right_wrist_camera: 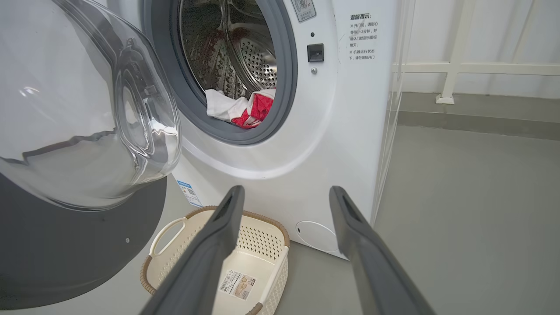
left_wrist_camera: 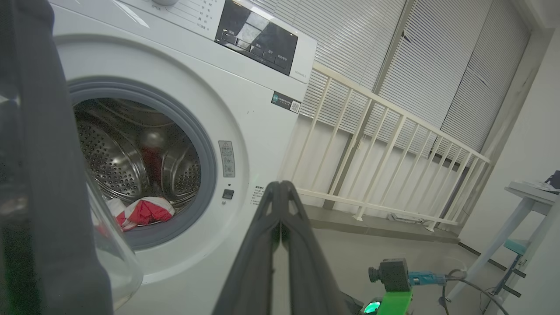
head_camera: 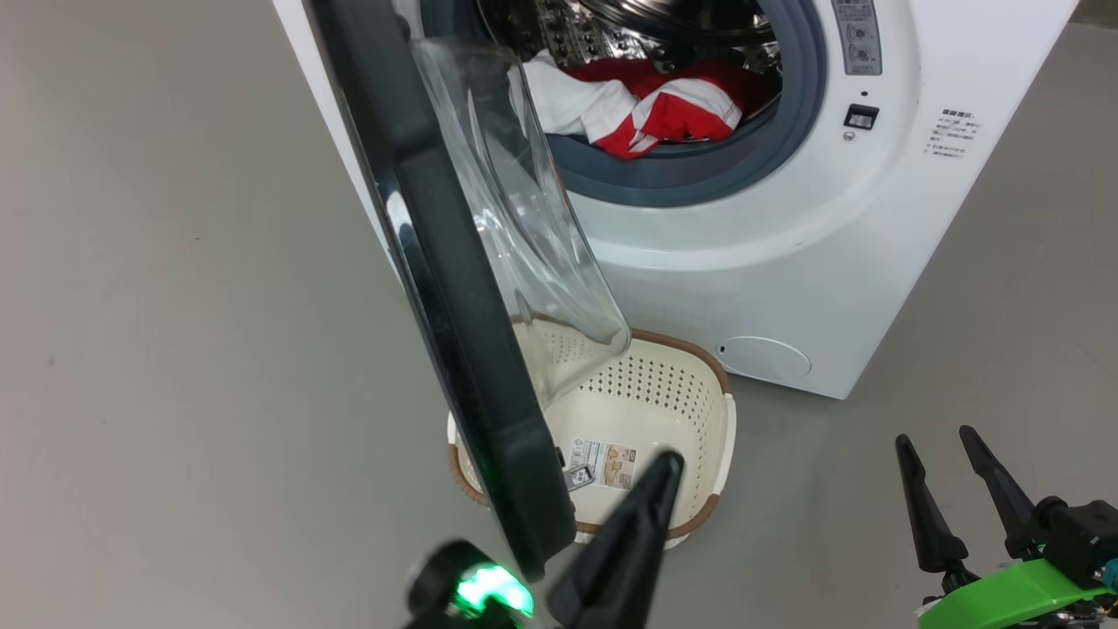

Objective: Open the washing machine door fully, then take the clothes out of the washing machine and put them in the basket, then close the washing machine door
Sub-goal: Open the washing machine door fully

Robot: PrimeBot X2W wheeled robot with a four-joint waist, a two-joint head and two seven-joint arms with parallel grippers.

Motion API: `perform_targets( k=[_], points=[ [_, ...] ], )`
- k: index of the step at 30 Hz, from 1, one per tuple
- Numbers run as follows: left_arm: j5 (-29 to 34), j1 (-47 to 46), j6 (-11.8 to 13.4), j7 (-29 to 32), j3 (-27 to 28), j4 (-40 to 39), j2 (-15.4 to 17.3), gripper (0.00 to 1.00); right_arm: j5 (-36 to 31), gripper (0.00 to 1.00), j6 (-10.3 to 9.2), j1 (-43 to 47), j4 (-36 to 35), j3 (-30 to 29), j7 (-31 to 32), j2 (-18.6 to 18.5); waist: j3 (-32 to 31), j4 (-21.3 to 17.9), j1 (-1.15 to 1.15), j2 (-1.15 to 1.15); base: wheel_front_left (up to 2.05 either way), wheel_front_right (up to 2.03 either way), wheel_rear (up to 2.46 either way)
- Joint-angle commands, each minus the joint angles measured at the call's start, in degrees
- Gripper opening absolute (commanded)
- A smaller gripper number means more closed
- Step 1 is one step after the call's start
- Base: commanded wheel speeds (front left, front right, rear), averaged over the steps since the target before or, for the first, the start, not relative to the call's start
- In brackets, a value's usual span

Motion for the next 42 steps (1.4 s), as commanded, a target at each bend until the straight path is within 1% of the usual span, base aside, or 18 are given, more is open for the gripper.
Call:
perform_targets(
  k=[1, 4, 6, 8, 13, 19, 22, 24, 27, 28, 34, 42],
  points=[
    [-2.97, -0.02, 0.50, -0.22, -0.61, 2.71, 0.15, 0.00, -0.35, 1.00, 0.36, -1.87, -1.53, 1.55, -0.52, -1.28, 0.35, -0.29, 0.00, 0.00, 0.00, 0.00, 0.00],
    [-6.35, -0.19, 0.75, -0.22, -1.99, 7.68, 0.15, 0.00, -0.27, 1.00, 0.36, -2.22, -1.59, 1.83, -0.52, -1.39, 0.68, -0.53, 0.00, 0.00, 0.00, 0.00, 0.00],
    [-8.34, -0.42, 1.06, -0.22, -1.58, 10.07, 0.15, 0.00, -0.23, 1.00, 0.36, -2.45, -1.67, 1.88, -0.52, -1.47, 0.95, -0.59, 0.00, 0.00, 0.00, 0.00, 0.00],
    [-8.46, -0.71, 1.34, -0.22, -1.18, 11.61, 0.15, 0.00, -0.21, 1.00, 0.36, -2.55, -1.70, 1.87, -0.52, -1.50, 1.03, -0.60, 0.00, 0.00, 0.00, 0.00, 0.00],
    [-11.33, -1.05, 1.89, -0.22, 1.85, 15.95, 0.15, 0.00, -0.13, 1.00, 0.36, -2.79, -1.64, 1.83, -0.52, -1.59, 1.18, -0.55, 0.00, 0.00, 0.00, 0.00, 0.00],
    [-12.38, -0.76, 2.26, -0.22, 5.43, 19.40, 0.15, 0.00, -0.01, 1.00, 0.36, -2.69, -1.46, 1.96, -0.52, -1.45, 0.78, -0.30, 0.00, 0.00, 0.00, 0.00, 0.00],
    [-12.79, -0.43, 2.34, -0.22, 6.83, 19.82, 0.15, 0.00, 0.01, 1.00, 0.36, -2.56, -1.45, 2.03, -0.52, -1.31, 0.52, -0.15, 0.00, 0.00, 0.00, 0.00, 0.00],
    [-12.67, -0.21, 2.35, -0.22, 7.49, 19.97, 0.15, 0.00, -0.03, 1.00, 0.36, -2.40, -1.46, 2.06, -0.52, -1.21, 0.35, 0.01, 0.00, 0.00, 0.00, 0.00, 0.00],
    [-11.80, 0.22, 3.08, -0.22, 8.59, 20.28, 0.15, 0.00, -0.09, 1.00, 0.36, -2.21, -1.42, 2.21, -0.52, -1.04, 0.06, 0.24, 0.00, 0.00, 0.00, 0.00, 0.00],
    [-11.55, 0.71, 3.55, -0.22, 9.59, 20.39, 0.15, 0.00, -0.10, 1.00, 0.36, -2.10, -1.40, 2.32, -0.52, -0.94, -0.15, 0.42, 0.00, 0.00, 0.00, 0.00, 0.00],
    [-9.53, 2.39, 4.45, -0.22, 12.68, 20.21, 0.15, 0.00, -0.15, 1.00, 0.36, -1.77, -1.43, 2.57, -0.52, -0.78, -0.52, 1.21, 0.00, 0.00, 0.00, 0.00, 0.00],
    [-7.72, 4.59, 5.54, -0.22, 18.23, 19.45, 0.15, 0.00, -0.20, 1.00, 0.36, -1.64, -1.62, 2.96, -0.52, -0.69, -0.19, 2.00, 0.00, 0.00, 0.00, 0.00, 0.00]
  ],
)
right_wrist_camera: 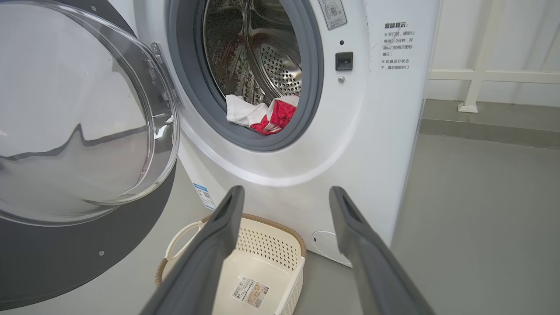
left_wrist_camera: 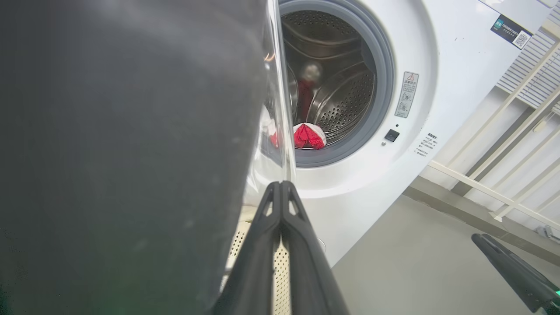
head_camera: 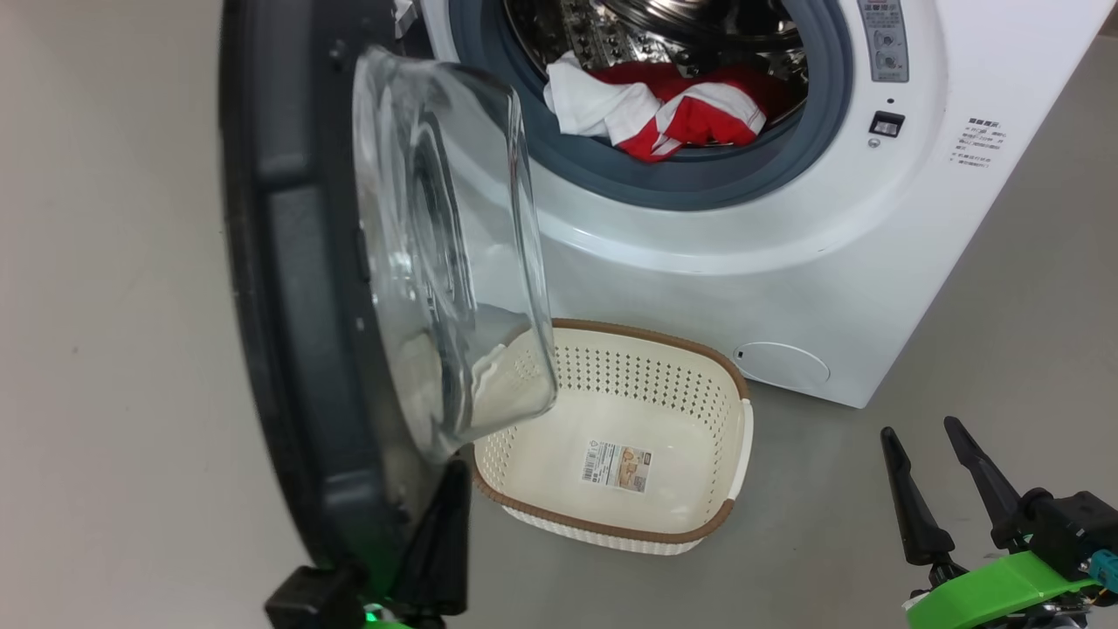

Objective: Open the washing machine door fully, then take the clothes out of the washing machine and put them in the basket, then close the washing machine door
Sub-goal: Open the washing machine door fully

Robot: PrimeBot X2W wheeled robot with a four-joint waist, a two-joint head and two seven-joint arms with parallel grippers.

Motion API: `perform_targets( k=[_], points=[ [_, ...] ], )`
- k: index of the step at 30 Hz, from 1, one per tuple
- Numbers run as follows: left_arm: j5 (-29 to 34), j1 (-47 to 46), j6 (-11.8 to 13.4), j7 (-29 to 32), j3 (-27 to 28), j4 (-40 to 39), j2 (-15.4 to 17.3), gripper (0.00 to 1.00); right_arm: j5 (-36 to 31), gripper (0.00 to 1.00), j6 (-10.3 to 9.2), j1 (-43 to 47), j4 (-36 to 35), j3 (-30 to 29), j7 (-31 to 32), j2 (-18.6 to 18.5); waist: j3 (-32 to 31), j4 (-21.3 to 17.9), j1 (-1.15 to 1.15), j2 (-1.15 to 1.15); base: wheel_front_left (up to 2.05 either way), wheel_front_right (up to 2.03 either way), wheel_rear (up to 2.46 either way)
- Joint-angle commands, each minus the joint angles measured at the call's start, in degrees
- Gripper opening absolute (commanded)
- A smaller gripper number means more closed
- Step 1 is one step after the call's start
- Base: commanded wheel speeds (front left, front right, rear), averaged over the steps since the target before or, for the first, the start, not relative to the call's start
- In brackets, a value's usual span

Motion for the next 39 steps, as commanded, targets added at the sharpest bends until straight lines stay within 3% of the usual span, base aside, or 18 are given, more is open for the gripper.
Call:
perform_targets(
  k=[1, 25, 39],
  points=[
    [0.64, -0.31, 0.79, -0.36, 3.91, -1.45, 0.63, 0.00, -0.23, 1.00, 0.36, -0.52, -1.45, 1.26, -0.52, -0.68, 0.25, 0.18, 0.00, 0.00, 0.00, 0.00, 0.00],
    [6.24, 1.28, 1.99, -0.36, 20.55, -2.10, 0.63, 0.00, -0.26, 1.00, 0.36, -1.21, -1.68, 1.33, -0.52, -1.42, 1.85, 1.21, 0.00, 0.00, 0.00, 0.00, 0.00],
    [10.81, -3.76, 0.82, -0.36, 32.77, 0.80, 0.63, 0.00, -0.22, 1.00, 0.36, -1.78, -1.64, 1.77, -0.52, -1.94, 3.01, 0.79, 0.00, 0.00, 0.00, 0.00, 0.00]
  ],
)
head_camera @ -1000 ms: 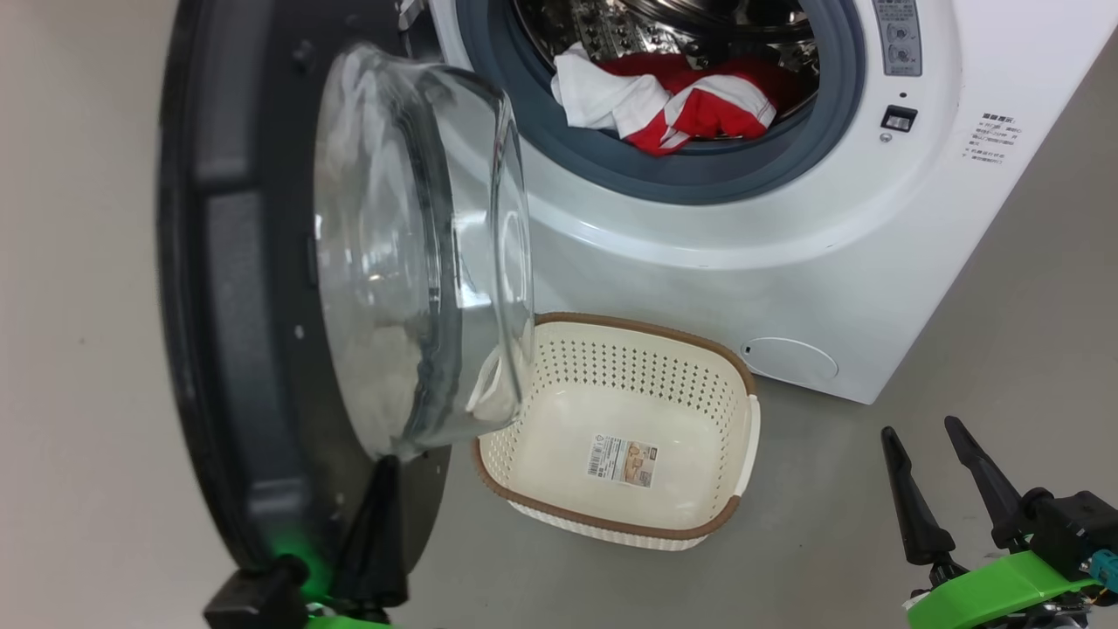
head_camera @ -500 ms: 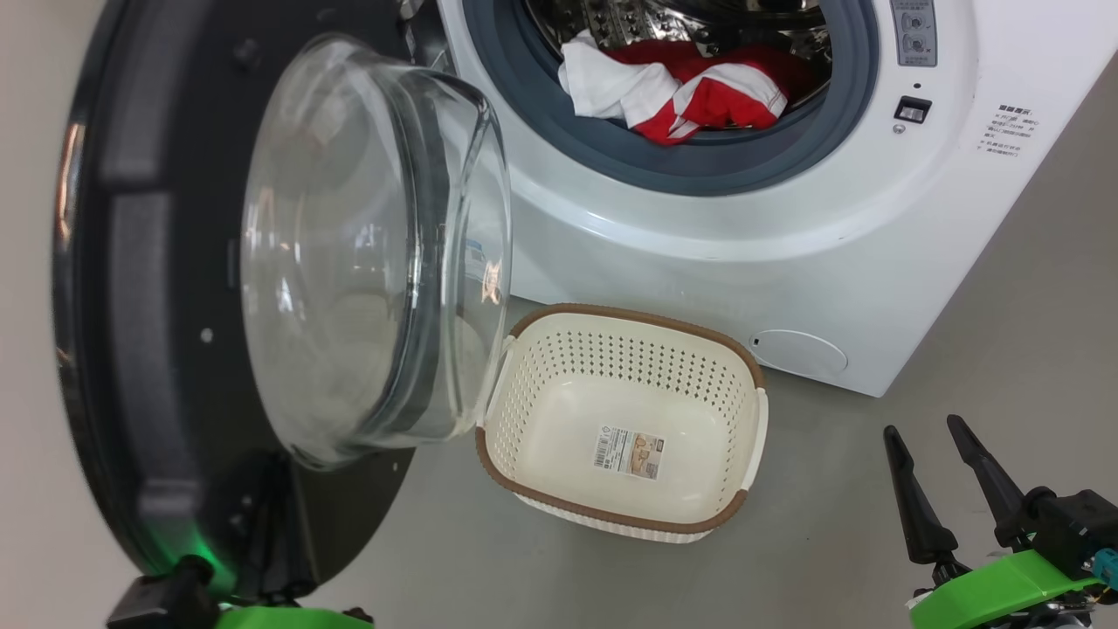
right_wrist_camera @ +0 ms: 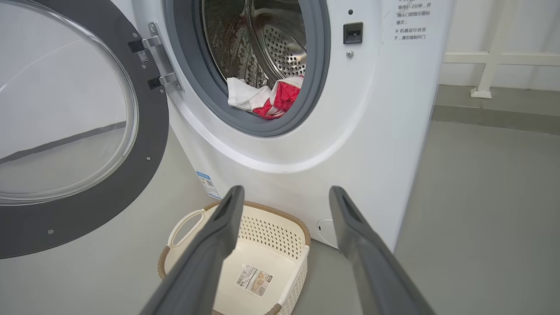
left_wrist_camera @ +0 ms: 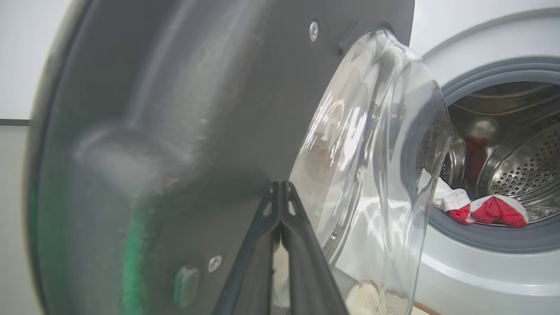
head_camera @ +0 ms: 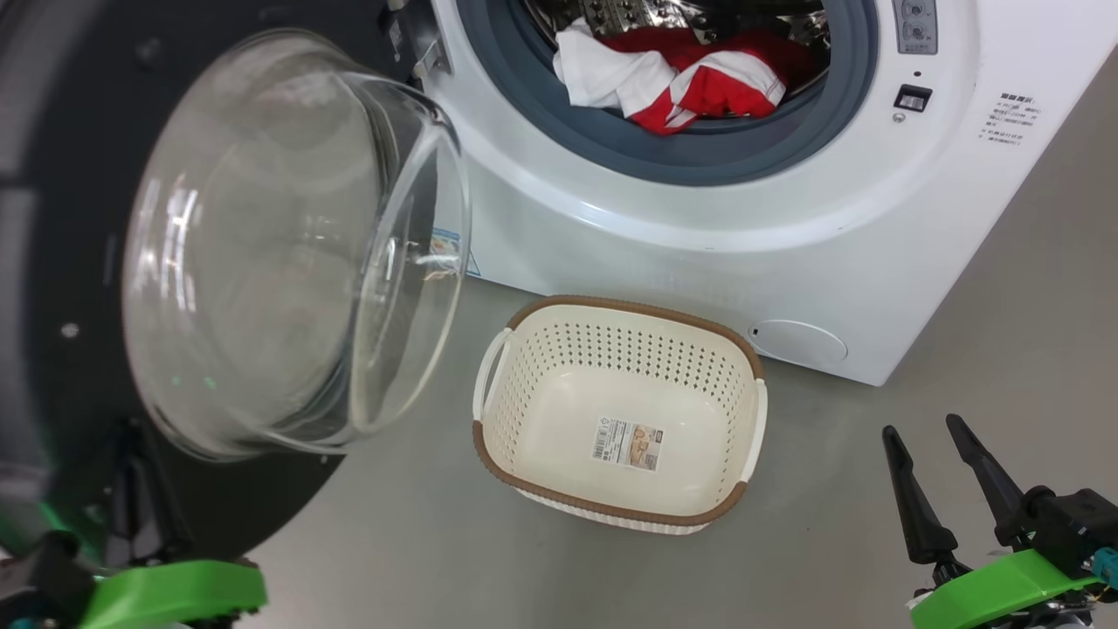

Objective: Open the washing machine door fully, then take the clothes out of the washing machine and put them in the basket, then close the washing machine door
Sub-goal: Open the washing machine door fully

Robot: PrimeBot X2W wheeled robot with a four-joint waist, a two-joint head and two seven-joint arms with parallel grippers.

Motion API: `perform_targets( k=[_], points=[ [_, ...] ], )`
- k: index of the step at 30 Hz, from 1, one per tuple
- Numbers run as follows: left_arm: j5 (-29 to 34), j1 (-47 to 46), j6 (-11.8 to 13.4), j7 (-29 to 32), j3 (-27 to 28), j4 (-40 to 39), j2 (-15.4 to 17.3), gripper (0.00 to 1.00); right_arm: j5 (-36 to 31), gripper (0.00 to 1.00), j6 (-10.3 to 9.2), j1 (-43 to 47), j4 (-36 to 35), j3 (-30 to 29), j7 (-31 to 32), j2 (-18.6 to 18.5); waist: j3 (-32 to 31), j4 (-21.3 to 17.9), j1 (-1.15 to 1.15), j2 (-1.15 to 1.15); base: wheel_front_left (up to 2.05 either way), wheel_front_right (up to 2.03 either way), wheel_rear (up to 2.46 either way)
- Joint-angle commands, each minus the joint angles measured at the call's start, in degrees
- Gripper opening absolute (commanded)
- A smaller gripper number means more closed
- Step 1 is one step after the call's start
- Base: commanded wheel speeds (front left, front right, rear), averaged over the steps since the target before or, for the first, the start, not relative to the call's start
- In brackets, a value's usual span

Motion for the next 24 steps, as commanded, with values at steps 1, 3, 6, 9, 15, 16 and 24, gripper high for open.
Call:
perform_targets(
  k=[1, 3, 6, 9, 15, 16, 24],
  points=[
    [0.99, -2.77, -0.26, -0.69, 4.49, -0.36, 1.23, 0.00, -0.22, 1.00, 0.36, -1.79, -1.50, 1.47, -0.52, -1.28, 0.41, -0.20, 0.00, 0.00, 0.00, 0.00, 0.00],
    [1.95, -3.82, -0.69, -0.69, 6.35, 0.38, 1.24, 0.00, -0.20, 1.00, 0.36, -1.97, -1.54, 1.57, -0.52, -1.51, 0.67, -0.36, 0.00, 0.00, 0.00, 0.00, 0.00],
    [3.10, -5.57, -1.48, -0.69, 9.20, 1.70, 1.56, 0.00, -0.13, 1.00, 0.36, -2.16, -1.65, 1.60, -0.52, -1.87, 1.10, -0.58, 0.00, 0.00, 0.00, 0.00, 0.00],
    [4.10, -7.69, -2.65, -0.69, 11.40, 3.57, 2.16, 0.00, -0.08, 1.00, 0.36, -2.30, -1.73, 1.63, -0.52, -2.29, 1.63, -0.78, 0.00, 0.00, 0.00, 0.00, 0.00],
    [5.02, -11.66, -3.98, -0.69, 16.15, 7.33, 3.70, 0.00, 0.10, 1.00, 0.36, -2.93, -1.70, 2.12, -0.52, -3.03, 2.53, -1.43, 0.00, 0.00, 0.00, 0.00, 0.00],
    [5.25, -12.38, -4.26, -0.69, 16.96, 7.97, 3.97, 0.00, 0.12, 1.00, 0.36, -3.05, -1.74, 2.21, -0.52, -3.20, 2.76, -1.56, 0.00, 0.00, 0.00, 0.00, 0.00],
    [7.80, -17.57, -5.86, -0.69, 22.26, 13.52, 6.18, 0.00, 0.24, 1.00, 0.36, -3.68, -2.10, 2.42, -0.52, -4.29, 4.44, -2.29, 0.00, 0.00, 0.00, 0.00, 0.00]
  ],
)
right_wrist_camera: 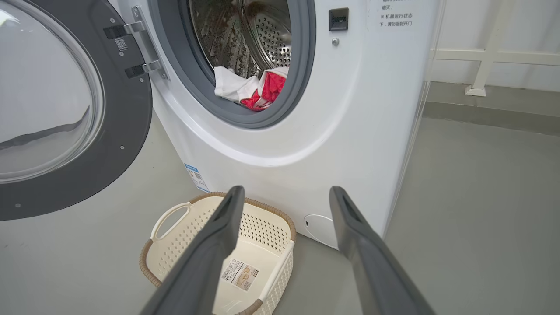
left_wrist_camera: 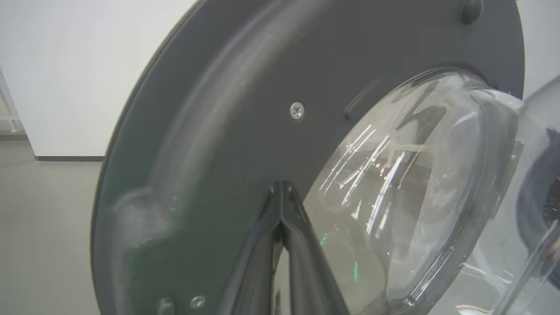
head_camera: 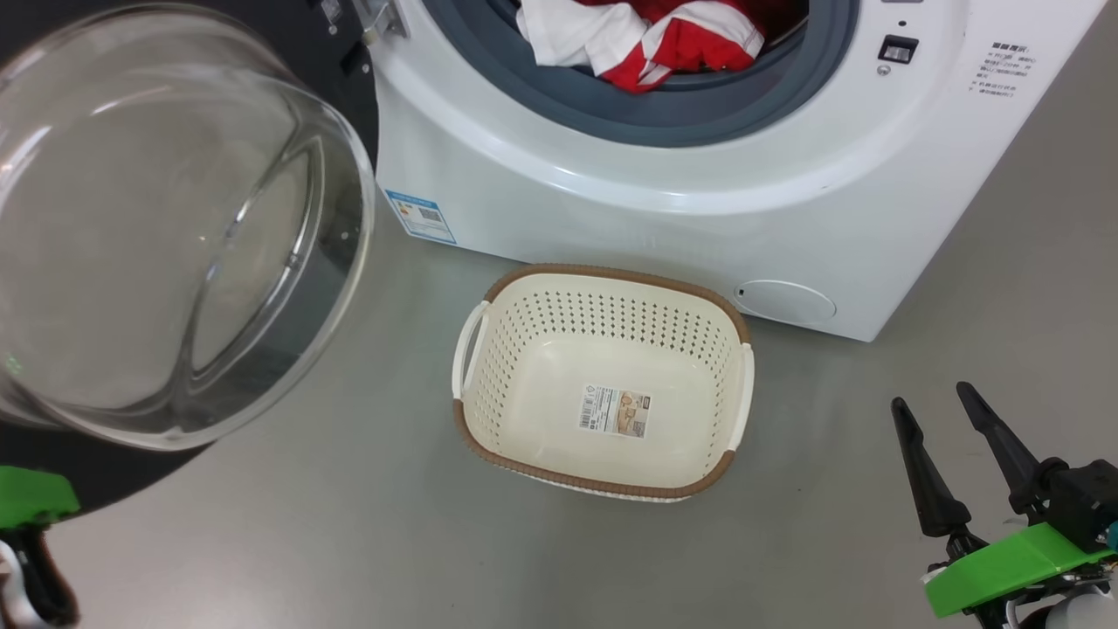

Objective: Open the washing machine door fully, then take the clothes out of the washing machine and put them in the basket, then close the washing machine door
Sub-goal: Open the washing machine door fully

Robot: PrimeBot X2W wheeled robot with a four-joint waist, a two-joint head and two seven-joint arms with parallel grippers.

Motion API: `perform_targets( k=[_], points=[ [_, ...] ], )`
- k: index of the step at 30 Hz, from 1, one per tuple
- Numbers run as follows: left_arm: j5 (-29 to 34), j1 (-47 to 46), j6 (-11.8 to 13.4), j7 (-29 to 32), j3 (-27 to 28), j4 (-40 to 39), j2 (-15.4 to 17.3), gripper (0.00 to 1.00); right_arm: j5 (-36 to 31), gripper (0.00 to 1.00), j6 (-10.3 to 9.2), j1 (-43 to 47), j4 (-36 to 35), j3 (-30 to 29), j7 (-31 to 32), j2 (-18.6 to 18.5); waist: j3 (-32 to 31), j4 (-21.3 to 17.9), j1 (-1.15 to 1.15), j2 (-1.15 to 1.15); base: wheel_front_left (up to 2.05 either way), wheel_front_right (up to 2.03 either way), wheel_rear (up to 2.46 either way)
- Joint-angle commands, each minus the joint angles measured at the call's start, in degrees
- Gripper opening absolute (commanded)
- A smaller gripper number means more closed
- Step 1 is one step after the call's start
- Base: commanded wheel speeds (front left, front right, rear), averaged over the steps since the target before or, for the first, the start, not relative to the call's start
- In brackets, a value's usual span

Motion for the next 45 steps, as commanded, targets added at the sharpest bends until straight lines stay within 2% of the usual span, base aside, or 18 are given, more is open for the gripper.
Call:
perform_targets(
  k=[1, 13, 21, 25, 31, 37, 40, 43, 45],
  points=[
    [1.34, -1.97, 0.00, -0.27, 2.77, -0.26, 3.61, 0.00, 0.18, 1.00, 0.36, -1.18, -1.47, 1.21, -0.52, -1.08, 0.42, -0.27, 0.00, 0.00, 0.00, 0.00, 0.00],
    [3.89, -10.29, -2.53, -0.27, 8.77, 12.38, 9.89, 0.00, 0.25, 1.00, 0.36, -1.60, -1.79, 2.35, -0.52, -1.85, 1.99, -1.69, 0.00, 0.00, 0.00, 0.00, 0.00],
    [4.89, -12.81, -5.20, -0.27, 11.09, 17.25, 11.09, 0.00, 0.30, 1.00, 0.36, -1.90, -1.55, 2.39, -0.52, -1.71, 1.90, -2.12, 0.00, 0.00, 0.00, 0.00, 0.00],
    [4.91, -12.34, -7.29, -0.27, 12.11, 17.15, 10.27, 0.00, 0.26, 1.00, 0.36, -1.77, -1.46, 2.43, -0.52, -1.40, 1.07, -2.16, 0.00, 0.00, 0.00, 0.00, 0.00],
    [5.25, -8.64, -10.17, -0.27, 12.15, 14.73, 7.23, 0.00, 0.32, 1.00, 0.36, -1.41, -1.39, 2.21, -0.52, -0.51, -1.11, -2.57, 0.00, 0.00, 0.00, 0.00, 0.00],
    [5.08, -3.95, -11.27, -0.27, 10.29, 11.20, 4.14, 0.00, 0.43, 1.00, 0.36, -0.90, -1.26, 2.07, -0.52, 0.16, -3.04, -3.01, 0.00, 0.00, 0.00, 0.00, 0.00],
    [4.25, -0.51, -11.43, -0.27, 7.18, 8.53, 2.28, 0.00, 0.42, 1.00, 0.36, -0.39, -1.31, 1.78, -0.52, 0.48, -4.11, -3.39, 0.00, 0.00, 0.00, 0.00, 0.00],
    [3.13, 3.73, -11.45, -0.27, 1.84, 5.41, 1.33, 0.02, 0.41, 1.00, 0.36, 0.25, -1.34, 1.40, -0.52, 0.86, -5.17, -4.05, 0.00, 0.00, 0.00, 0.00, 0.00],
    [2.51, 6.59, -11.46, -0.27, -0.85, 2.78, 0.54, 0.13, 0.39, 1.00, 0.36, 0.72, -1.39, 0.99, -0.52, 1.15, -5.75, -4.65, 0.00, 0.00, 0.00, 0.00, 0.00]
  ],
)
